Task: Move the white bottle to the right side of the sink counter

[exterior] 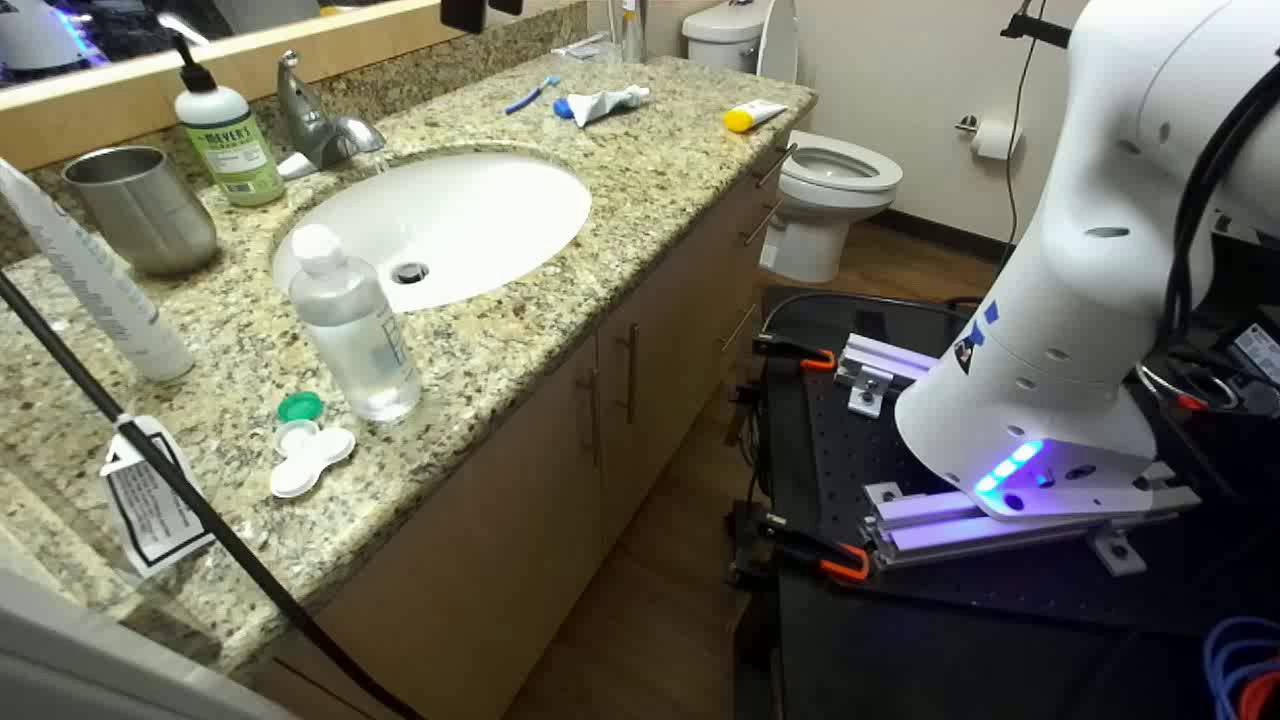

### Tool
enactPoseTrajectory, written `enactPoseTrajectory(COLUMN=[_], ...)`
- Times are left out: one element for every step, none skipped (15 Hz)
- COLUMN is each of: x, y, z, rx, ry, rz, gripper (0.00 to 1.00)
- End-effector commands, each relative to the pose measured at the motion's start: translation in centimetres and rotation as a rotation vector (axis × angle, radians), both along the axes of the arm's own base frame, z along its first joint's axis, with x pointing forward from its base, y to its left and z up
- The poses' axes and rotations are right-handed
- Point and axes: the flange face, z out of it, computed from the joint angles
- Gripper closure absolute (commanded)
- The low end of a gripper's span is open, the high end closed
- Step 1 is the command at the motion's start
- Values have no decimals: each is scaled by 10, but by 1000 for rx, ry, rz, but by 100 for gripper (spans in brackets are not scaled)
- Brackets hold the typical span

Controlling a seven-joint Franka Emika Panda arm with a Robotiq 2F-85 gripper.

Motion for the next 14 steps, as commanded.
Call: enactPoseTrajectory(x=[0, 0, 0, 0, 0, 16, 28, 46, 57, 70, 87, 104, 120, 133], y=[0, 0, 0, 0, 0, 8, 17, 28, 36, 47, 59, 72, 85, 97], z=[1, 1, 1, 1, 1, -16, -28, -45, -55, -66, -79, -90, -98, -92], rx=[0, 0, 0, 0, 0, -16, -5, 24, 44, 69, 88, 115, 144, 176], ry=[1, 1, 1, 1, 1, -7, -9, -9, -41, -66, -95, -119, -142, -155], rz=[0, 0, 0, 0, 0, -54, -108, -183, -245, -300, -355, -408, -456, -507], gripper=[0, 0, 0, 0, 0, 0, 0, 0, 0, 0, 0, 0, 0, 0])
